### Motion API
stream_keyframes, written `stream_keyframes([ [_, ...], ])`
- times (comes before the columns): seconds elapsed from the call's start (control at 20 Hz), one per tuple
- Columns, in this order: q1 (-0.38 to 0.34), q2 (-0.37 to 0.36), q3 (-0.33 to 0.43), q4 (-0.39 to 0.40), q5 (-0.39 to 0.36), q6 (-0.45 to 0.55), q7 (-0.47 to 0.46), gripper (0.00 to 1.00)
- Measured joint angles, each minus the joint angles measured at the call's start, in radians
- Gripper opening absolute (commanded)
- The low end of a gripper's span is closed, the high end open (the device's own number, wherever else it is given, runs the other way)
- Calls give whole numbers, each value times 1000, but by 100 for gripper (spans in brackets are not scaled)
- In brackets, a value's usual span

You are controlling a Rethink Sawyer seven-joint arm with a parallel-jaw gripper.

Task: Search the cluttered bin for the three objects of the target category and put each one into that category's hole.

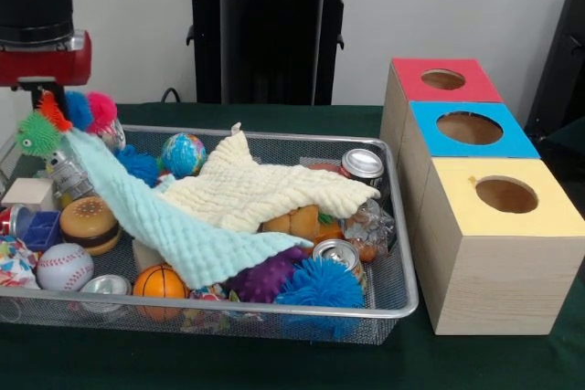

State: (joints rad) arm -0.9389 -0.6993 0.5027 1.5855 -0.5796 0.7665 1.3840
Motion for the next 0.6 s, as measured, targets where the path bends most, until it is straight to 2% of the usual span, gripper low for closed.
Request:
stream_keyframes([
  [0.2,13,-5,-29,50,-1,-91,0,0],
  [0.25,23,-1,-47,74,-4,-143,0,0],
  [0.6,64,25,-115,121,-18,-271,0,0],
])
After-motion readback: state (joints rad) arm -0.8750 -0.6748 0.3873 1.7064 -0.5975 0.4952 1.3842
